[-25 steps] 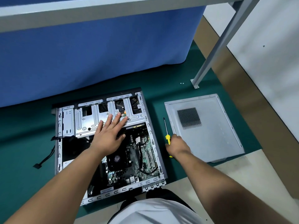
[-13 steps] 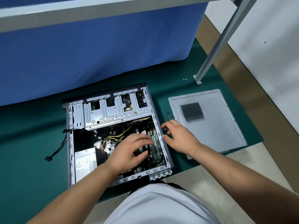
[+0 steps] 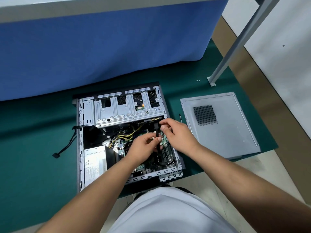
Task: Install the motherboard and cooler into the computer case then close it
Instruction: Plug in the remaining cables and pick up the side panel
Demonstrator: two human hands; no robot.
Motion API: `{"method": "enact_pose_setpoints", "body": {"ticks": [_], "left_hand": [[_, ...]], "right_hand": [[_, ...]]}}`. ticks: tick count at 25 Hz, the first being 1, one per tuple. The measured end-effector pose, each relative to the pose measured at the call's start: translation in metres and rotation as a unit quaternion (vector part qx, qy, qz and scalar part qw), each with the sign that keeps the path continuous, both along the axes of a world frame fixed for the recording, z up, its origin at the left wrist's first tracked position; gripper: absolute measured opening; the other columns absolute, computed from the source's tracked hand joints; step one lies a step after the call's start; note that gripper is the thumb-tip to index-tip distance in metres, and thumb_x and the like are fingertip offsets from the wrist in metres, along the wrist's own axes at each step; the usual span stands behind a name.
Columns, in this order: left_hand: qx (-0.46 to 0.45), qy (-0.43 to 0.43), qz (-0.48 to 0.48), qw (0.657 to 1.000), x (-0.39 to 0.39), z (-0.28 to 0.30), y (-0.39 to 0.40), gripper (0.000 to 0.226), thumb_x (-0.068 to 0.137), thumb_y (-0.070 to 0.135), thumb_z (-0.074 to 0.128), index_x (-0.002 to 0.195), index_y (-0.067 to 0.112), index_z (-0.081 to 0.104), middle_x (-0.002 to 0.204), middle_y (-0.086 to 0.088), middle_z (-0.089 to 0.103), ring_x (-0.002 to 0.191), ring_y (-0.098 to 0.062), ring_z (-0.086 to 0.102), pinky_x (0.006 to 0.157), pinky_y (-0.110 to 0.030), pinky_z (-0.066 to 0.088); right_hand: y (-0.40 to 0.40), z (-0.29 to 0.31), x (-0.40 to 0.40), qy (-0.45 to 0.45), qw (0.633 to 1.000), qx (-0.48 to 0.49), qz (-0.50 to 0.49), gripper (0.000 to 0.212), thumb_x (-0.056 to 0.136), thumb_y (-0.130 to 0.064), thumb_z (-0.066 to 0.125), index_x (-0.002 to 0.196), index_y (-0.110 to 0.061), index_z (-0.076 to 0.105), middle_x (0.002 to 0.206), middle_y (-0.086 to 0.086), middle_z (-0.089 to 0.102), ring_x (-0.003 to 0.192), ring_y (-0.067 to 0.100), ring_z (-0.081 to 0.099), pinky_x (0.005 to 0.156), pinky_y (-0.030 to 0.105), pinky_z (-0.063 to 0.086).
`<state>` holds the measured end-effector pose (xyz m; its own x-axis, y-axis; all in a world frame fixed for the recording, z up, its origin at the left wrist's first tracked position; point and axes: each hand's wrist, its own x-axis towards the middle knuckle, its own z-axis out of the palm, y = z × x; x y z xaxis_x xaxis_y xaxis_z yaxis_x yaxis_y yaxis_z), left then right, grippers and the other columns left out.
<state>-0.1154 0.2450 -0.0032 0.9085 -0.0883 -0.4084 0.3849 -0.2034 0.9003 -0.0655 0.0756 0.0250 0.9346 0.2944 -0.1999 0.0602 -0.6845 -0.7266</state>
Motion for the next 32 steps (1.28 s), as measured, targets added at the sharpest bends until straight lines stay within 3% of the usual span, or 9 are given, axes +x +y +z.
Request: {"method": "enact_pose_setpoints", "body": {"ticks": [3,6,10,12,15,18,22,29,32], "left_hand": [[0.007,0.017,-0.023,1.0,0.0,-0.003,-0.002,0.016,0.101,0.021,0.064,0.102,0.009,0.075,0.082,-0.001,0.076,0.061,0.002,0.068,0.058,-0.012,0.05],[0.016,0.051,-0.001,0.999,0.003,-0.003,0.0,0.015,0.098,0.026,0.07,0.106,0.015,0.074,0.076,0.006,0.072,0.057,0.003,0.062,0.052,-0.01,0.044],[-0.22,0.135,0.14,0.956,0.014,-0.001,0.001,0.019,0.099,0.016,0.067,0.116,0.007,0.071,0.104,-0.018,0.073,0.093,-0.023,0.07,0.076,-0.028,0.06],[-0.254,0.144,0.165,0.942,0.02,-0.004,0.001,0.016,0.099,0.012,0.066,0.11,0.002,0.07,0.104,-0.02,0.074,0.095,-0.024,0.073,0.083,-0.03,0.062],[-0.249,0.167,0.206,0.932,0.026,-0.009,-0.001,0.012,0.098,0.01,0.066,0.107,0.003,0.068,0.094,-0.016,0.074,0.086,-0.022,0.073,0.09,-0.036,0.061],[-0.238,0.182,0.263,0.917,0.035,-0.012,-0.005,0.005,0.097,0.008,0.067,0.102,0.005,0.067,0.085,-0.013,0.073,0.078,-0.022,0.072,0.085,-0.035,0.063],[-0.228,0.176,0.322,0.902,0.045,-0.015,-0.015,0.01,0.098,0.007,0.067,0.106,0.001,0.068,0.083,-0.013,0.072,0.074,-0.021,0.07,0.077,-0.029,0.064],[-0.193,0.159,0.339,0.907,0.054,-0.022,-0.023,0.007,0.095,0.005,0.07,0.101,0.001,0.069,0.084,-0.012,0.071,0.073,-0.02,0.069,0.07,-0.027,0.062],[-0.175,0.158,0.333,0.913,0.057,-0.022,-0.026,0.004,0.093,0.002,0.072,0.094,0.003,0.069,0.081,-0.01,0.071,0.069,-0.019,0.069,0.063,-0.024,0.062]], "right_hand": [[0.009,-0.004,0.005,0.016,0.999,0.022,-0.02,0.017,0.098,-0.024,0.064,0.114,-0.026,0.07,0.093,-0.015,0.069,0.077,-0.006,0.064,0.072,0.012,0.049],[0.013,-0.01,0.013,0.011,1.0,0.012,-0.027,0.01,0.093,-0.022,0.07,0.101,-0.026,0.074,0.086,-0.016,0.066,0.076,0.001,0.063,0.073,0.018,0.048],[0.013,-0.02,0.02,-0.035,0.999,-0.037,-0.015,0.007,0.09,-0.033,0.074,0.097,-0.034,0.077,0.106,-0.014,0.052,0.108,0.006,0.04,0.087,0.013,0.03],[0.014,-0.025,0.021,-0.031,0.999,-0.035,-0.019,0.007,0.09,-0.035,0.074,0.095,-0.035,0.079,0.111,-0.017,0.051,0.113,0.004,0.035,0.091,0.011,0.028],[0.018,-0.029,0.028,-0.05,0.997,-0.038,-0.037,0.019,0.095,-0.026,0.067,0.11,-0.032,0.077,0.126,-0.014,0.053,0.124,0.009,0.035,0.109,0.027,0.035],[0.029,-0.027,0.044,-0.035,0.997,-0.037,-0.053,0.049,0.101,-0.015,0.053,0.149,-0.024,0.049,0.162,-0.008,0.029,0.137,0.019,0.04,0.116,0.041,0.037],[0.042,-0.032,0.05,0.021,0.994,-0.09,-0.056,0.062,0.108,-0.027,0.037,0.163,-0.035,0.009,0.166,-0.028,-0.012,0.109,0.031,0.064,0.091,0.043,0.052],[0.039,-0.04,0.052,0.01,0.993,-0.09,-0.079,0.06,0.108,-0.031,0.034,0.161,-0.044,0.009,0.165,-0.032,-0.01,0.104,0.03,0.066,0.092,0.041,0.053],[0.039,-0.042,0.052,0.01,0.993,-0.083,-0.083,0.059,0.108,-0.031,0.034,0.16,-0.046,0.01,0.165,-0.033,-0.009,0.088,0.022,0.065,0.089,0.037,0.054]]}}
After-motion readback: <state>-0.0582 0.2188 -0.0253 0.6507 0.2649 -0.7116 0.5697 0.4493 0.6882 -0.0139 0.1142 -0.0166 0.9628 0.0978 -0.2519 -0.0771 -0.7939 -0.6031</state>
